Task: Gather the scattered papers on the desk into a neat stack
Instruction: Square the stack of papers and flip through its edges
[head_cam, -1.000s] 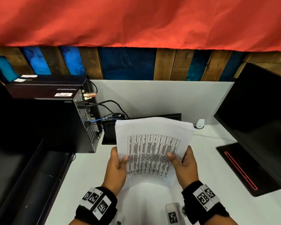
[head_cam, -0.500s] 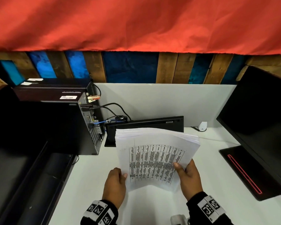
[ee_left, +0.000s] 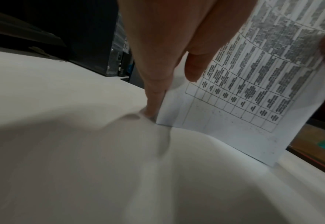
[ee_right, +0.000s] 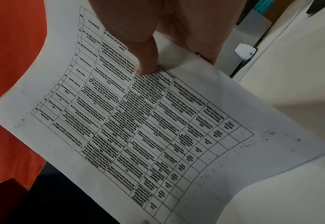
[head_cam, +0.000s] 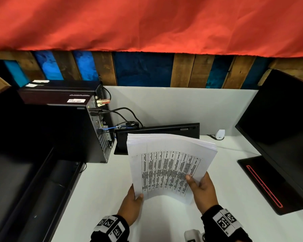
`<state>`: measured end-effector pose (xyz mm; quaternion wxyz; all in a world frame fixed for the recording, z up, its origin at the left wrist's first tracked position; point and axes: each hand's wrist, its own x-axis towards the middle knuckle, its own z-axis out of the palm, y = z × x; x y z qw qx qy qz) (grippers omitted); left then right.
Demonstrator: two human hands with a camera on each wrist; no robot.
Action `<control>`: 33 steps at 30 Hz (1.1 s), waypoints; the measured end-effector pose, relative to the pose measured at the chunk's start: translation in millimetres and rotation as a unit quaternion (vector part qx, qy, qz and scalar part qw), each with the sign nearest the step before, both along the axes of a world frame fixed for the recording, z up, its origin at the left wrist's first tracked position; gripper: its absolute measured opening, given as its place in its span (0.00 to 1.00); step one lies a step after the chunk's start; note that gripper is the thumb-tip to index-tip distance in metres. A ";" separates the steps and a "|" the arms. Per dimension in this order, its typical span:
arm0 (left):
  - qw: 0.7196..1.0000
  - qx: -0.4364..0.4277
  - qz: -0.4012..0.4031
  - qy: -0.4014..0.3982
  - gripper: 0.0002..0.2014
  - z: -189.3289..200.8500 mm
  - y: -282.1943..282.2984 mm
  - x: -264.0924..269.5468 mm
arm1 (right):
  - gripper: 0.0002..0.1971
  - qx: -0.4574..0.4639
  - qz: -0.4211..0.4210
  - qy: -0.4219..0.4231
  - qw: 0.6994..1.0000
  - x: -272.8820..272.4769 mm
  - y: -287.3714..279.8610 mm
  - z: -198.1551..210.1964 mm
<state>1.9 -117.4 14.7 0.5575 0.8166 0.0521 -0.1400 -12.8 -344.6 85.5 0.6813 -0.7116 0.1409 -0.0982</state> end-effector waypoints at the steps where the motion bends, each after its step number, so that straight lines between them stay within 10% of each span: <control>1: 1.000 -0.024 -0.003 -0.004 0.24 0.0 2.1 0.5 | 0.20 0.001 -0.001 0.000 1.000 0.1 -0.7 -0.5; 16: 0.991 -0.132 -0.004 0.009 0.41 13.6 -0.5 12.4 | 0.30 0.000 -0.005 -0.011 1.000 -3.7 3.0 10.4; 23: 0.981 -0.178 0.042 -0.065 0.32 60.6 -9.8 26.4 | 0.23 0.014 -0.014 -0.064 0.998 0.6 -2.3 28.8; 30: 0.941 -0.270 0.054 -0.195 0.29 138.7 -27.6 40.1 | 0.42 -0.158 -0.057 -0.224 0.960 4.8 10.2 79.0; 33: 0.918 -0.268 0.132 -0.263 0.23 163.0 -43.1 42.3 | 0.34 -0.261 -0.071 -0.230 0.935 1.9 15.1 81.5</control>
